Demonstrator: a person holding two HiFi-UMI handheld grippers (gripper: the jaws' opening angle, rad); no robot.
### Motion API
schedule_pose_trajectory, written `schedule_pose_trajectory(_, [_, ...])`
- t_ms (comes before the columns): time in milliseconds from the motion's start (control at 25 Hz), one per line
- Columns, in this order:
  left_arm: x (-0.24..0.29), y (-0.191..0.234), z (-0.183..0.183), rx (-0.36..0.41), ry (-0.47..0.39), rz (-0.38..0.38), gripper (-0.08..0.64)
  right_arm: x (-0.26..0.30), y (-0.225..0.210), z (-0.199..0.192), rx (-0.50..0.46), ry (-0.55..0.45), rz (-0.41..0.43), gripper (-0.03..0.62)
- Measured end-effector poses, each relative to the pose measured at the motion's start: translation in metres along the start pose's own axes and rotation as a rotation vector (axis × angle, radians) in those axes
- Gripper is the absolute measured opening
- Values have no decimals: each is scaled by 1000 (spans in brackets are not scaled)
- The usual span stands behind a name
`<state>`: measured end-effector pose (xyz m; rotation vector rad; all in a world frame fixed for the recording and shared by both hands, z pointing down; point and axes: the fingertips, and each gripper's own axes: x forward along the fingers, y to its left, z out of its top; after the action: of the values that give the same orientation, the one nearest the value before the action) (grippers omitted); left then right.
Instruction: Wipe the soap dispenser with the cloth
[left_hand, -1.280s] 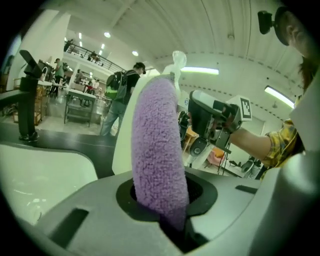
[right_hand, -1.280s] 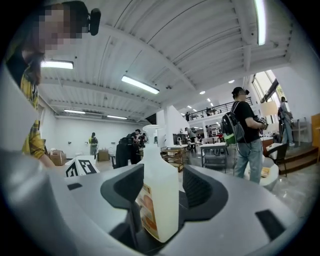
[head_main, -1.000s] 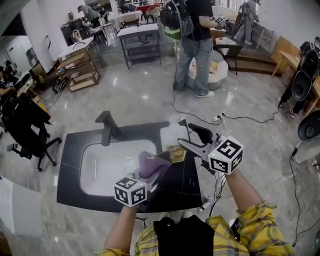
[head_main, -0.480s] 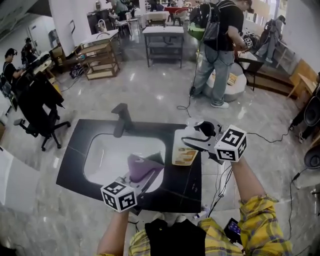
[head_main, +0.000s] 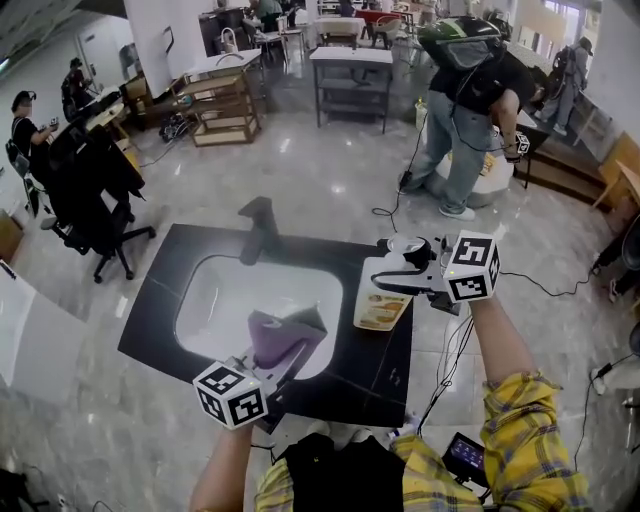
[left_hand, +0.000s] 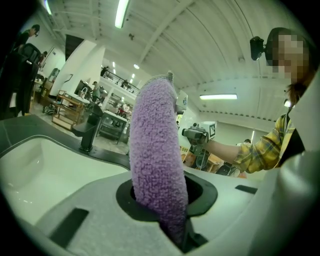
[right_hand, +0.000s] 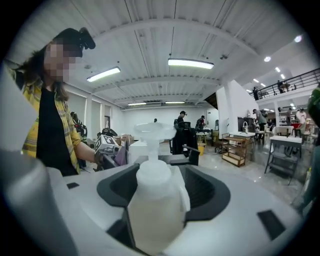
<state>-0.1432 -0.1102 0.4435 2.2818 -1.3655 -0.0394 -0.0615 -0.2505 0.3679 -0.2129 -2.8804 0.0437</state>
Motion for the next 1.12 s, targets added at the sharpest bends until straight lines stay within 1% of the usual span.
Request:
schedule_pose_trajectory(80, [0,-1,1,-6,-5,-2,57,1,2,1,3,-4,29,268])
schedule_pose_trajectory(160, [2,-3,3,-9,-10,-6,57,1,4,0,-1,-7,38,262])
schedule_pose_trajectory(240, [6,-3,4,-10,-15,-11,57,1,2,-1,-3,-5,24,258])
schedule_pose_trajectory(360, [12,-3,5,-8,-17,-19,57,3,-1,-1,-3,-8,-23,253])
schedule_pose_trajectory(680, [27,-8,8,1,-6,-58,57,5,-7,1,23,-30,-208,249])
schedule_pose_trajectory(1120, [46,-15,10,11,15,-106,57,-3,-20,2,74,-69,-551,249])
